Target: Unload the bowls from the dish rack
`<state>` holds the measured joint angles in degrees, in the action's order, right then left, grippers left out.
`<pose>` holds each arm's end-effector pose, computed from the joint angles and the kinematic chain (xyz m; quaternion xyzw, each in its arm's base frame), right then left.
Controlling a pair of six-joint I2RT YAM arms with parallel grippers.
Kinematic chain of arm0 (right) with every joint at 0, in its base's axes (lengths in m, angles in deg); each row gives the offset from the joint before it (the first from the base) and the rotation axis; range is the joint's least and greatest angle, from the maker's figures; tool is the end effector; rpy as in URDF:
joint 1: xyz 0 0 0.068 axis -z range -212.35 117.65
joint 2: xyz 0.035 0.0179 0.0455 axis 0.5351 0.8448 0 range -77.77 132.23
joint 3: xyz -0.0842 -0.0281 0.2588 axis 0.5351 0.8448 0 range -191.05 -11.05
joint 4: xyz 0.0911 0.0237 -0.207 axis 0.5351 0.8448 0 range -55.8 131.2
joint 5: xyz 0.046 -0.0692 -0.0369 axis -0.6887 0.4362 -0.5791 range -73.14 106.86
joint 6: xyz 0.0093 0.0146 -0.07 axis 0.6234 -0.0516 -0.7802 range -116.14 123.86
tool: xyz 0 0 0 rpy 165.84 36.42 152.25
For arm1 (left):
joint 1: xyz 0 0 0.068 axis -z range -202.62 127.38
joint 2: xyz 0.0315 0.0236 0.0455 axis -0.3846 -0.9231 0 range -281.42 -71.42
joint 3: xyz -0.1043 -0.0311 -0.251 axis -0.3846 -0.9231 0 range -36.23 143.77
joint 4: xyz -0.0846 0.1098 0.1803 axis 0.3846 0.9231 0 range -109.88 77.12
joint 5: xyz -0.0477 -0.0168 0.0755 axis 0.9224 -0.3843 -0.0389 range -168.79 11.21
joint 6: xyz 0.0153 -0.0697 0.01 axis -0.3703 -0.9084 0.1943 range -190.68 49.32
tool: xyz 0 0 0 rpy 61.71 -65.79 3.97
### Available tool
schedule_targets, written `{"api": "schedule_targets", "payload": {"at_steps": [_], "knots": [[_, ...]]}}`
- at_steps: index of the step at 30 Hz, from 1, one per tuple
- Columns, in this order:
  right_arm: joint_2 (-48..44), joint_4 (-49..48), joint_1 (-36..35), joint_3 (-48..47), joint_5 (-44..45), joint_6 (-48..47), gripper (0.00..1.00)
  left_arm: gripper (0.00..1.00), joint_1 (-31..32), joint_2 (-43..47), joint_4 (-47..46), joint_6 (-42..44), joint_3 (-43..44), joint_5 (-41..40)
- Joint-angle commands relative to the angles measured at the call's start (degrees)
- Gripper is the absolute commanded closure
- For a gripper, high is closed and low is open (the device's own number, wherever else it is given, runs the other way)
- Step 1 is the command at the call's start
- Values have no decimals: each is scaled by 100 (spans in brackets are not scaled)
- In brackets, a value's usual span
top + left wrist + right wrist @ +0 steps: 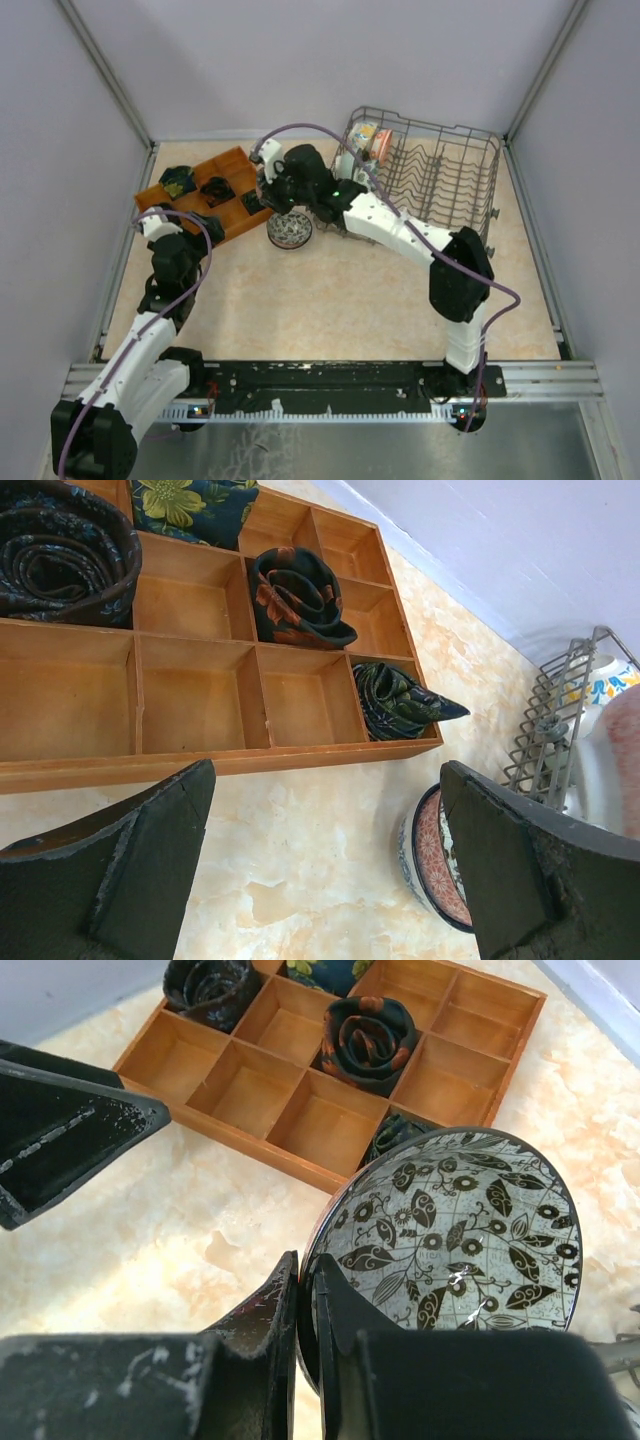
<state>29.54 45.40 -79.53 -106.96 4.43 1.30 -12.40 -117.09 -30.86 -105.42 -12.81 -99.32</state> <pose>0.2876 0.3292 0.3331 -0.4024 0.7251 0.2927 0.4762 0.1786 -0.0109 0.2541 -0.2720 0.7194 -0.1114 0.6294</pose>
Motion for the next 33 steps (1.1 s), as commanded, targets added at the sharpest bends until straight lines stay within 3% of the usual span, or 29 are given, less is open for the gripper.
{"api": "schedule_targets", "payload": {"at_steps": [1, 9, 33], "knots": [[320, 435, -334, -664, 903, -644, 100, 1, -29, 41, 26, -17, -49, -78], [683, 902, -704, -803, 1710, -756, 100, 1, -29, 90, 40, -7, -80, -118], [929, 786, -745, -279, 1752, -283, 100, 1, -30, 139, 8, -15, -177, -87]]}}
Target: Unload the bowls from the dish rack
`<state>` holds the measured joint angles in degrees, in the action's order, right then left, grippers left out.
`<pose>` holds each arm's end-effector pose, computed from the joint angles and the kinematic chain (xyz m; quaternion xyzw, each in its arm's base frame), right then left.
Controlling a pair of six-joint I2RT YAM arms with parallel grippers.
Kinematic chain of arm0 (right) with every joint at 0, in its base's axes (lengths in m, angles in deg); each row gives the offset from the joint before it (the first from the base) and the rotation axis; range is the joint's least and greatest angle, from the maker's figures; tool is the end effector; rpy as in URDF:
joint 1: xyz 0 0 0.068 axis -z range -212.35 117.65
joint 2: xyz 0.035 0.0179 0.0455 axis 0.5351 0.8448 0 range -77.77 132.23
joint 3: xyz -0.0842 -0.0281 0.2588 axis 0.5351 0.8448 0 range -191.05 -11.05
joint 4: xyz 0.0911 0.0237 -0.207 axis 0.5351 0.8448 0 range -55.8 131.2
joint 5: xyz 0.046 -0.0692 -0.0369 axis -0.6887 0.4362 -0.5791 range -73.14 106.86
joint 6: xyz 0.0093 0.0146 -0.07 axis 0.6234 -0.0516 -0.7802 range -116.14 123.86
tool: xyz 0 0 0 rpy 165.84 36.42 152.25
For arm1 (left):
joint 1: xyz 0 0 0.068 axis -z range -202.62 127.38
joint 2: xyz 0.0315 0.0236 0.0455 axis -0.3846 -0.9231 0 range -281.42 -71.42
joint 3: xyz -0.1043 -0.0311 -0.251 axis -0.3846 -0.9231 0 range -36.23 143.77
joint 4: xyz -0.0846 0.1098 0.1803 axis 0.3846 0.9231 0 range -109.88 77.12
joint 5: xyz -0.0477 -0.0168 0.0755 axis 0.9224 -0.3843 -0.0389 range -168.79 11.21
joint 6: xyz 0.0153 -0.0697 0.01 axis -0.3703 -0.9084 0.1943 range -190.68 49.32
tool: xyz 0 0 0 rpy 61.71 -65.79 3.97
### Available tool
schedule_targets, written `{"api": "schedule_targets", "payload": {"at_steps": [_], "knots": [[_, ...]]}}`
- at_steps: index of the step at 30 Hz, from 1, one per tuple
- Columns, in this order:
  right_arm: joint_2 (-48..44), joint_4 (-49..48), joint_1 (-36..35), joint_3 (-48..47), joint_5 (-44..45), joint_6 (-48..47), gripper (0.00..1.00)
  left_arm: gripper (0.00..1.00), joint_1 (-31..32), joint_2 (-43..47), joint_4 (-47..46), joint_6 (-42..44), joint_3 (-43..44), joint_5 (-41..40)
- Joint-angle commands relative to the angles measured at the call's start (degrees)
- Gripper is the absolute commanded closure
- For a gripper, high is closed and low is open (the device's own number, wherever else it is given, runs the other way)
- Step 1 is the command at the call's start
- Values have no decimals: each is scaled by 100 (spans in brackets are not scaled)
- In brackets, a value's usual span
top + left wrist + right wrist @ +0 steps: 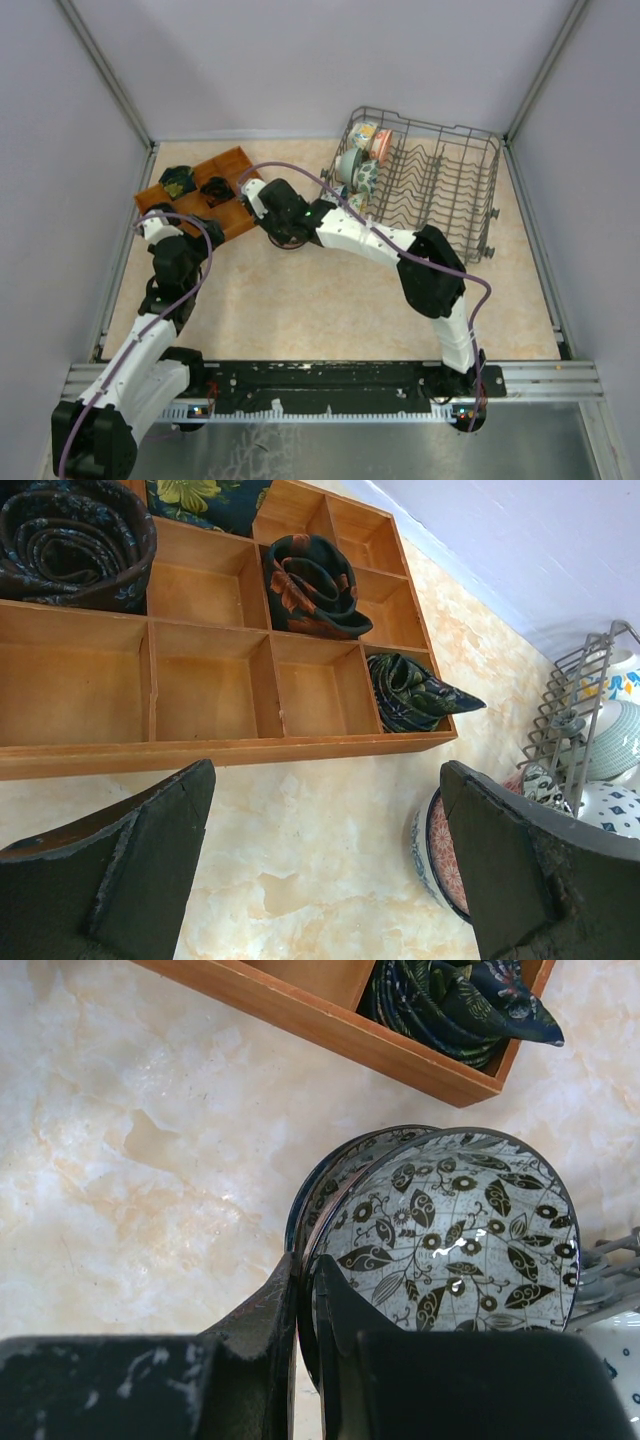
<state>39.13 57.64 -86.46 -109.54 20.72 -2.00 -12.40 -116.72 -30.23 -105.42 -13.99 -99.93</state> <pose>0.2705 0.3670 0.2517 -0.4442 0.7972 0.1386 0.3847 0.1763 -0.0099 0.2467 -0.2750 0.7259 -0.1024 0.6220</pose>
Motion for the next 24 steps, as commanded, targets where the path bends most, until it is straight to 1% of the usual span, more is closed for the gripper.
{"api": "schedule_targets", "payload": {"at_steps": [1, 13, 15, 19, 22, 24], "knots": [[-18, -444, -53, -13, 123, 62, 100, 1, -33, 108, -55, -17, -61, -36], [204, -421, -48, -115, 167, 203, 100, 1, -34, 63, -105, -28, -66, -8], [200, -428, -52, -113, 166, 219, 96, 1, -33, 50, -124, -23, -68, 2], [216, -431, -40, -123, 159, 248, 91, 1, -33, -6, -161, -24, -58, 17], [214, -436, -44, -121, 141, 274, 85, 1, -37, -48, -186, -38, -36, 48], [195, -448, -44, -114, 127, 285, 78, 1, -37, -73, -195, -34, -29, 58]]}}
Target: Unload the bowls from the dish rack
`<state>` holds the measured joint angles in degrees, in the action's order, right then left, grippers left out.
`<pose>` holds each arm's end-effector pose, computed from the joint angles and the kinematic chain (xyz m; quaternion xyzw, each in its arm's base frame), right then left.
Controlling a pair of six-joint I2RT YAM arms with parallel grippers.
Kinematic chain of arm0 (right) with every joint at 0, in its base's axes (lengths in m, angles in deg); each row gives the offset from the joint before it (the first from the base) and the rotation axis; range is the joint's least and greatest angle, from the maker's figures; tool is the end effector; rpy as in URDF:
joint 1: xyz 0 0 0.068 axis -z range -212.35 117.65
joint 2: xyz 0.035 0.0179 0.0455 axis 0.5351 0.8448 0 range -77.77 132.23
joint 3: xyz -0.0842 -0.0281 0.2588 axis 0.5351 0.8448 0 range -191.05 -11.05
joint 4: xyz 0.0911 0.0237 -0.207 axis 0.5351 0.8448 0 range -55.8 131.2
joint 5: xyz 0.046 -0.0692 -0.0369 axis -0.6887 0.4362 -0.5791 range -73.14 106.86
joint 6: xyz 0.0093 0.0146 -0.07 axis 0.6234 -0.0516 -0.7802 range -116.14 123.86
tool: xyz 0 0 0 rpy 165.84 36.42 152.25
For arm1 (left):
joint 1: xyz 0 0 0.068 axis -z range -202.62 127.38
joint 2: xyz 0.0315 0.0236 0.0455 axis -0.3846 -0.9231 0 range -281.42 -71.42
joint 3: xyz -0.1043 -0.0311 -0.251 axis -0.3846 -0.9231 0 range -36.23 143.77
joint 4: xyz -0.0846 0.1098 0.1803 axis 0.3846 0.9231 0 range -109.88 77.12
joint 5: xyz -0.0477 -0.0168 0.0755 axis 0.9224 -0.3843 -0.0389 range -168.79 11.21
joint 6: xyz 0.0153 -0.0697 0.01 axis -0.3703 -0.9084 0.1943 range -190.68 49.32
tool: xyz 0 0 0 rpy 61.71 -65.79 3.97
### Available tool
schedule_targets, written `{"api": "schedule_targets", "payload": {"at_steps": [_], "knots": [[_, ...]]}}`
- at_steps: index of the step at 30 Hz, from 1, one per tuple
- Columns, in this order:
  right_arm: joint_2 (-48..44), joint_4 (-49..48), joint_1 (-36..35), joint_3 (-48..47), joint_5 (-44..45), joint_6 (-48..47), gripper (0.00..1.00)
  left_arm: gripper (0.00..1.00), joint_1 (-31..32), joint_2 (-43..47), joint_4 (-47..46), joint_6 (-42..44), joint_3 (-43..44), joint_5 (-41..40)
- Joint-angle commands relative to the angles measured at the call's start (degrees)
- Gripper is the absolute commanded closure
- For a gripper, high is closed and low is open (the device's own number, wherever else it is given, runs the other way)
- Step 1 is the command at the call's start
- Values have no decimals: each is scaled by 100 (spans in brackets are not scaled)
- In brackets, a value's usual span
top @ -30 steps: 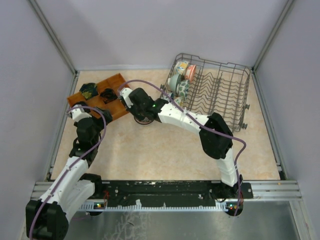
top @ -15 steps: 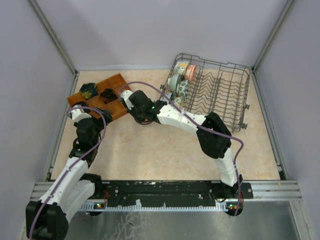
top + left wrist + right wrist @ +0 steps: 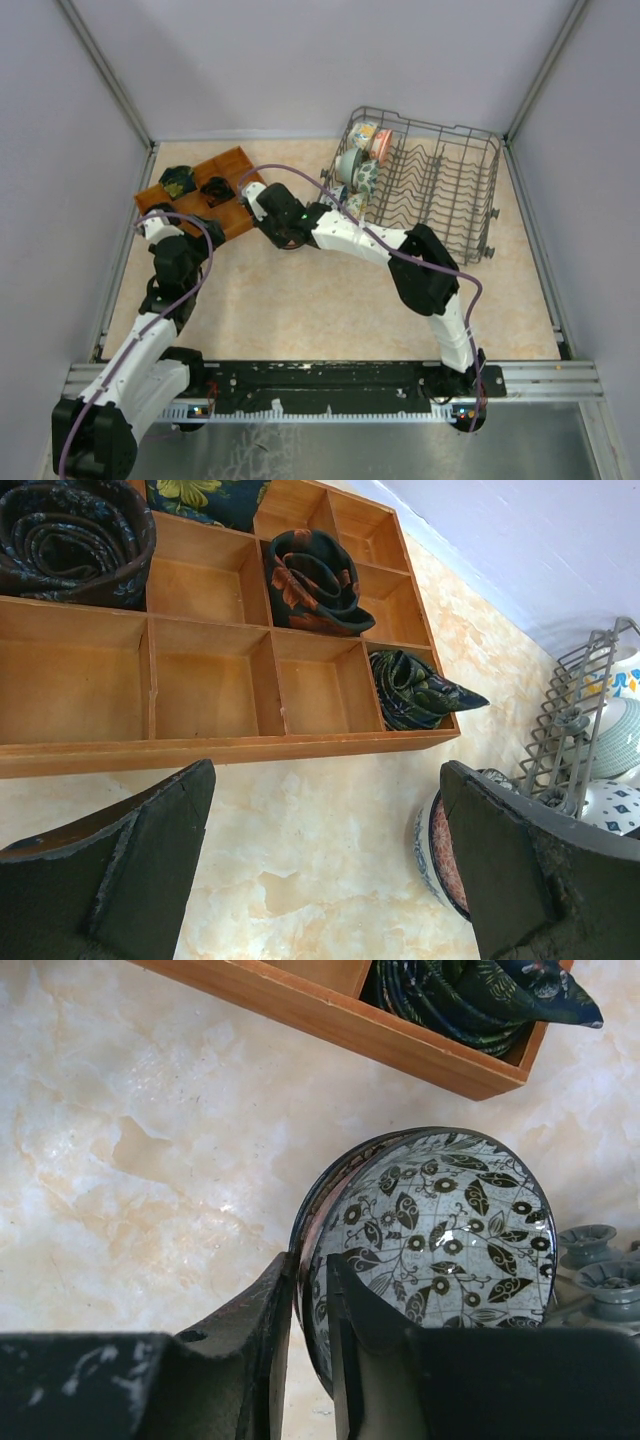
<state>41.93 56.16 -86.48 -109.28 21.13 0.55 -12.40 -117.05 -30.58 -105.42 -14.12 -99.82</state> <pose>0.2755 0.3734 0.2313 -0.4282 0.8120 0.1386 0.3716 0.1771 -0.0102 0.2458 -0.2745 0.7268 -0.1027 0.6212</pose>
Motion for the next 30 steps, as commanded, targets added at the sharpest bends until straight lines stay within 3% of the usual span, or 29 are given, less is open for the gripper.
{"api": "schedule_targets", "payload": {"at_steps": [1, 9, 19, 25, 30], "knots": [[-104, -309, -42, -130, 81, 34, 76, 1, -36, -50, -168, -33, -14, 54], [-557, -683, -37, 182, 56, 59, 61, 1, -33, -61, -188, -37, -28, 56], [-2308, -2202, 85, 1492, 549, 260, 46, 1, -37, -58, -196, -57, -49, 69], [-3612, -3061, 1127, 2837, 255, 1105, 44, 1, -38, 5, -170, -37, -67, 38], [-4377, -3553, 2417, 4141, -626, 2090, 44, 1, -37, 28, -360, -96, -168, 132]]}}
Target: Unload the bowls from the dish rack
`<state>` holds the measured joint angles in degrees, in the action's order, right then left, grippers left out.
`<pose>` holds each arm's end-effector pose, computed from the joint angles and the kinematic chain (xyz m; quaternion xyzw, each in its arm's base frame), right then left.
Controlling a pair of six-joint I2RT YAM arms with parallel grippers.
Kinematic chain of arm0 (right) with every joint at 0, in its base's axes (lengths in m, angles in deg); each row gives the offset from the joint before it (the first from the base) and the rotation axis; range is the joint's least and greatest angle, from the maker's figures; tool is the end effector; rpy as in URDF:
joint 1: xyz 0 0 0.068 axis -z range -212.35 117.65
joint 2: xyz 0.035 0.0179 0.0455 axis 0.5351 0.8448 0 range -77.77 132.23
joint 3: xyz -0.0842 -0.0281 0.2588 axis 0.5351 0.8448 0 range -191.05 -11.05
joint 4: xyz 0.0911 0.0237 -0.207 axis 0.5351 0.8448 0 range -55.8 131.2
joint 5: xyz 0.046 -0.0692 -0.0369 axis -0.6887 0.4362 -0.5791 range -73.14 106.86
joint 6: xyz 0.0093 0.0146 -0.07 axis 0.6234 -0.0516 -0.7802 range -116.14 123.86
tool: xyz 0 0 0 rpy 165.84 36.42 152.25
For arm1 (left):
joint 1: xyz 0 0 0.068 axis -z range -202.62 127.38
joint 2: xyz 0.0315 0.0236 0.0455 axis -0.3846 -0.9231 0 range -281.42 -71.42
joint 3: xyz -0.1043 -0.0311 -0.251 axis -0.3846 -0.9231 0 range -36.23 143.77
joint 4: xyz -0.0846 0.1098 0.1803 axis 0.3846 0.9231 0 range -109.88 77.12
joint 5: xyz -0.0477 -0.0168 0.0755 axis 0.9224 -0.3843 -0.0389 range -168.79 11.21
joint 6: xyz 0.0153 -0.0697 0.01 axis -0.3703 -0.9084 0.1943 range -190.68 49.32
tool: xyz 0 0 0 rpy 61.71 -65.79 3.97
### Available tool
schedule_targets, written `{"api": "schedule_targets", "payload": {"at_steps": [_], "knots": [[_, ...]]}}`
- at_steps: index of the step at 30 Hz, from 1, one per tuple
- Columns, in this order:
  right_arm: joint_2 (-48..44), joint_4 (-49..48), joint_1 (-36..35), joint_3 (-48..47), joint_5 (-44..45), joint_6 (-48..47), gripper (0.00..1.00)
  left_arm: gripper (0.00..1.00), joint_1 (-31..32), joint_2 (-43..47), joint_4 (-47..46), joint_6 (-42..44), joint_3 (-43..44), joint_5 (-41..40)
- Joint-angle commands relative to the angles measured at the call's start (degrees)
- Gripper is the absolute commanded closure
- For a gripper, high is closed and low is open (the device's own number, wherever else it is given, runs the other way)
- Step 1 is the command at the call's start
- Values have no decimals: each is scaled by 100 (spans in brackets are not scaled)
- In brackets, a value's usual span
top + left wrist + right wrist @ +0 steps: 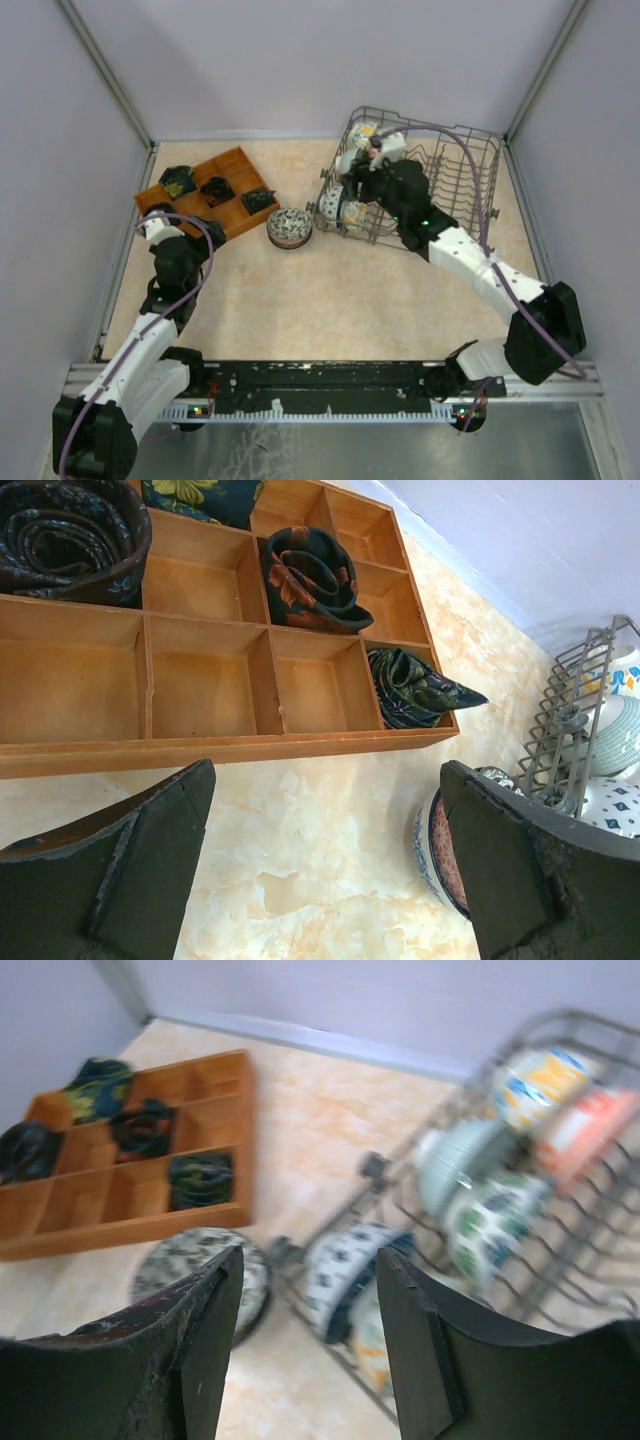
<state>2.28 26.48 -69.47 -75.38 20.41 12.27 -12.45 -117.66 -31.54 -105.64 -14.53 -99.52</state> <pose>0.2600 0.1921 0.3571 -0.1674 0.7358 0.2322 0.6138 0.1786 -0.0106 0.2438 -0.2747 0.7272 -0.1054 0.6202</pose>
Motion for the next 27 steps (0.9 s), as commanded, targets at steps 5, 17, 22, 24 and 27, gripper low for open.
{"api": "schedule_targets", "payload": {"at_steps": [5, 17, 22, 24, 27], "knots": [[-673, -898, 1424, 1538, -1012, 1435, 44, 1, -27, 21, -382, -116, -165, 195], [46, -1883, 1577, 2075, -1672, 2013, 44, 1, -26, -24, -416, -99, -185, 210], [355, -2091, 1585, 2064, -1721, 2100, 45, 1, -27, -25, -407, -101, -183, 204], [454, -2146, 1598, 2065, -1721, 2119, 45, 1, -27, -23, -407, -91, -183, 184], [591, -2246, 1613, 2059, -1772, 2137, 45, 1, -32, -42, -443, -92, -183, 179]]}}
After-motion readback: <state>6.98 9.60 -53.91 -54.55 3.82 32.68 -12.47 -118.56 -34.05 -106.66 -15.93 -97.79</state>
